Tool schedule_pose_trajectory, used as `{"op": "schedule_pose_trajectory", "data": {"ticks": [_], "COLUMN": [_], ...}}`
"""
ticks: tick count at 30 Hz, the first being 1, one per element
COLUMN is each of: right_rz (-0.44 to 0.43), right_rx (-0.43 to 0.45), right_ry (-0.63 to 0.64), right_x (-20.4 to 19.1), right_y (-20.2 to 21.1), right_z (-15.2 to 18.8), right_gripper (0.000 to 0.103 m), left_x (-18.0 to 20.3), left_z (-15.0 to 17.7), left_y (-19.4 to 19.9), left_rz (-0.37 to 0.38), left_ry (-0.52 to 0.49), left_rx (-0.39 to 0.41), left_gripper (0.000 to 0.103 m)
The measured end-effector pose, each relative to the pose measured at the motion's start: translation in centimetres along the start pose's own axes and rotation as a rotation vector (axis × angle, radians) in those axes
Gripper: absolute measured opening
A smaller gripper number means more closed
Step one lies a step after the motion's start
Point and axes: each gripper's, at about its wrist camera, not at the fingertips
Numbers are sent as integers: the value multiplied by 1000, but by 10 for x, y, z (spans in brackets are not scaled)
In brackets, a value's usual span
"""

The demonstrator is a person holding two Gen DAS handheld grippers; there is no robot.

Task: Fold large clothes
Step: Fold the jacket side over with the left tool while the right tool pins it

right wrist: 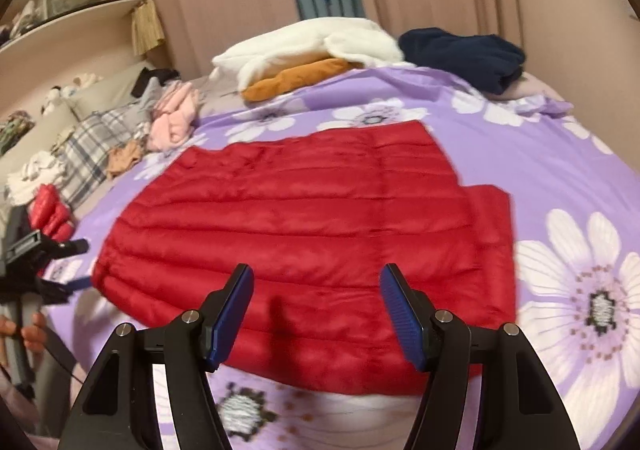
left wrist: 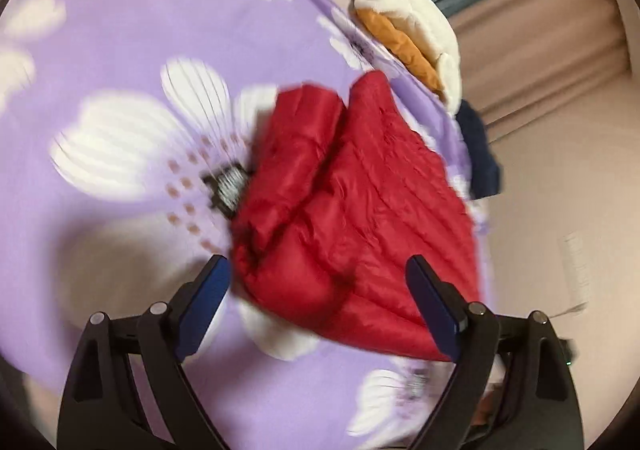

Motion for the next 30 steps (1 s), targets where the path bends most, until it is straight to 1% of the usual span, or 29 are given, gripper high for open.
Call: {"op": "schedule_pose_trajectory", "data": {"ticks": [1,7,10,13,16,17,18,19,21,22,24,25,26,27,30], "right_rz": [-11,-91,-113,-135,-149,-147,-144,-138,-120,-108,-85,-76,-70,-70,-72], "right_rx": [-2,-13,-3,22,32,29,19,12,1,-14,-46,-56,-65,-71,-77], "right_ry": [3,-2,-11,-47,-69,-70,-70,-67,-45,-33,-21,-23,-28,-36,-50], "right_x": [-2,-19,-23,-27,-34,-37,-40,-41,-46,-49,-48,-46,-43,-41,-37], "right_y": [-2,-19,-27,-40,-53,-59,-67,-72,-82,-90,-103,-107,-111,-112,-113], "right_z": [-1,-11,-18,-28,-34,-35,-34,-34,-30,-26,-22,-20,-19,-18,-16], "right_gripper": [66,66,66,65,45,40,29,22,19,16,14,11,10,9,9], "left_x": [-3,-3,1,5,5,6,6,5,3,3,5,9,13,19,49], "left_z": [1,2,-3,-9,-11,-11,-11,-10,-11,-12,-12,-13,-13,-14,-14], "left_y": [-6,-33,-43,-51,-55,-56,-56,-56,-57,-57,-54,-52,-49,-49,-39], "left_rz": [29,57,60,53,39,27,18,11,0,-7,-26,-36,-46,-53,-95], "left_ry": [32,103,110,120,133,137,137,137,134,129,106,88,67,43,-83], "left_rx": [-23,-66,-61,-54,-36,-27,-24,-24,-29,-29,-20,-13,0,11,62], "left_gripper": [91,93,94,95,94,90,84,80,70,68,61,59,53,50,41]}}
Point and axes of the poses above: each gripper's, at about its wrist camera, not at the fingertips, and y roughly against the way its jaws point, x to its right, z to its underside, and after that the axes turned 7 degrees about -z, right-handed
